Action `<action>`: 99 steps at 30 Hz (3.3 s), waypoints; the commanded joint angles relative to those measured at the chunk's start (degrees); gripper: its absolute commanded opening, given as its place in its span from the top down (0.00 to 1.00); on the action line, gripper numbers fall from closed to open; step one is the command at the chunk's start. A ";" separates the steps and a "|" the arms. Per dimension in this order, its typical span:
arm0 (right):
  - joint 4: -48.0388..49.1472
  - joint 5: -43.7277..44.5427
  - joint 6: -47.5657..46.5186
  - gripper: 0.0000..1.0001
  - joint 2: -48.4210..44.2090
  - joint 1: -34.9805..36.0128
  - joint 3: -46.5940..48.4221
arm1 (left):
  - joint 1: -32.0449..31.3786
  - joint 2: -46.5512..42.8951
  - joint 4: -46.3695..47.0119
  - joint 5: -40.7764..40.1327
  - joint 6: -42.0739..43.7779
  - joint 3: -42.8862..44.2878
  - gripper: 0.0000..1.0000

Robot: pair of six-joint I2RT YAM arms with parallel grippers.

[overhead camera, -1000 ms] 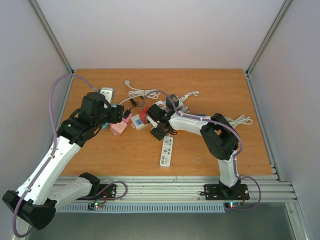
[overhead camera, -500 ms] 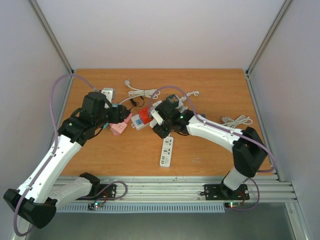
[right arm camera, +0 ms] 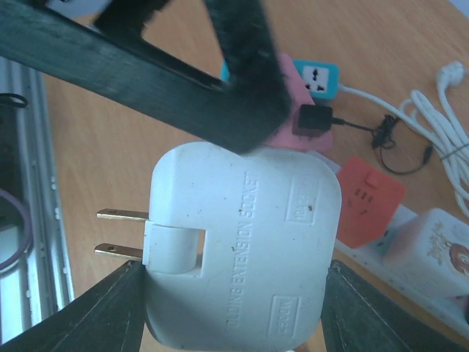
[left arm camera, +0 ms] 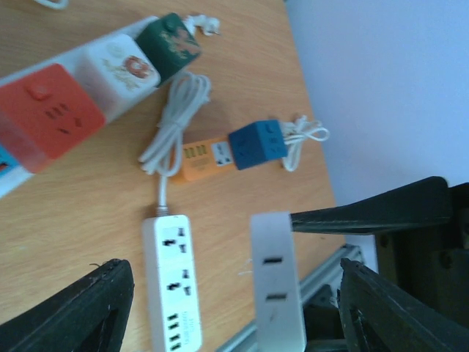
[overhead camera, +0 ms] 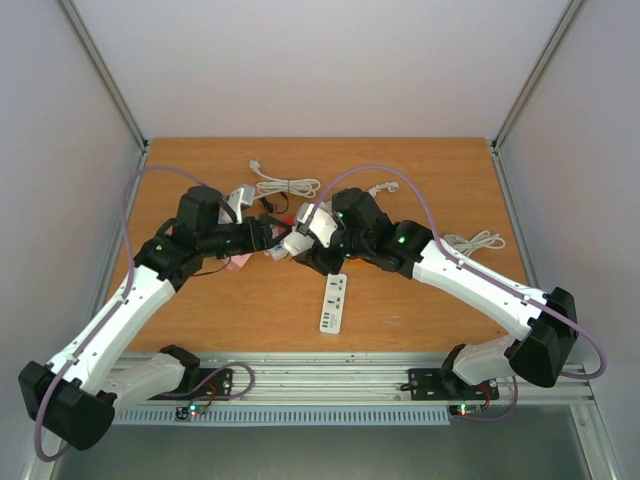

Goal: Insert the plug

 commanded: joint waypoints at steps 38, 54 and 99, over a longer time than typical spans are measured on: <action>18.64 -4.60 56.38 0.14 -13.27 -6.09 -2.03 | -0.03 -2.92 45.39 6.91 -7.36 -0.94 1.00; 46.24 -26.73 71.57 0.50 -4.91 -9.13 3.45 | -0.12 -4.84 57.72 9.55 -21.70 0.23 1.00; -17.56 -44.55 0.06 0.96 -2.22 -9.31 16.60 | -7.36 5.90 -24.90 14.51 45.08 22.88 0.44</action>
